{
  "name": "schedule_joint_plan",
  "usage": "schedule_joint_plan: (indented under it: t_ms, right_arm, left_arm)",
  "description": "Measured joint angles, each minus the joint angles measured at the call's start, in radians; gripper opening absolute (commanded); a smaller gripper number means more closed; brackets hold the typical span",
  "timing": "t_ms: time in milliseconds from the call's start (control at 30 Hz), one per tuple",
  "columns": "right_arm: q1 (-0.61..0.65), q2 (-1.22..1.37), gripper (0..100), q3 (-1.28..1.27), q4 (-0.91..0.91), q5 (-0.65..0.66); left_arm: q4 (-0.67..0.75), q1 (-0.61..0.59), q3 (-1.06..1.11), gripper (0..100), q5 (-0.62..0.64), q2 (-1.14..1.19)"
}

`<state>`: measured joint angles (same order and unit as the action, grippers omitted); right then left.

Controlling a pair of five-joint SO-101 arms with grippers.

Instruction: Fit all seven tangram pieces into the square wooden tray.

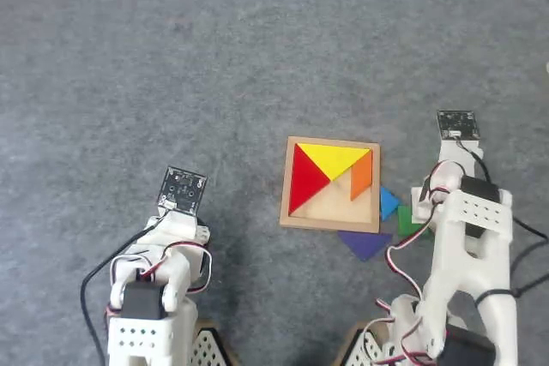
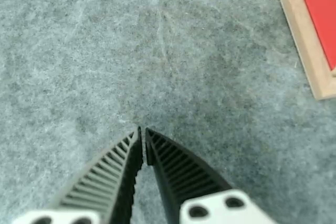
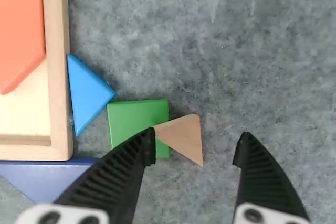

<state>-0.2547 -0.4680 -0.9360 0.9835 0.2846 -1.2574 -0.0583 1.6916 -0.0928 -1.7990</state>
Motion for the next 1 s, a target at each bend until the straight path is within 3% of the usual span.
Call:
schedule_joint_plan:
  t_ms: [233, 1000]
  right_arm:
    - [-0.003, 0.000, 25.3, -0.021, 0.000, 0.117]
    - [-0.005, -0.002, 25.3, -0.161, -0.089, 0.199]
  left_arm:
    - [0.000, 0.000, 0.000, 2, 0.000, 0.000]
    - [0.000, 0.000, 0.000, 2, 0.000, 0.000]
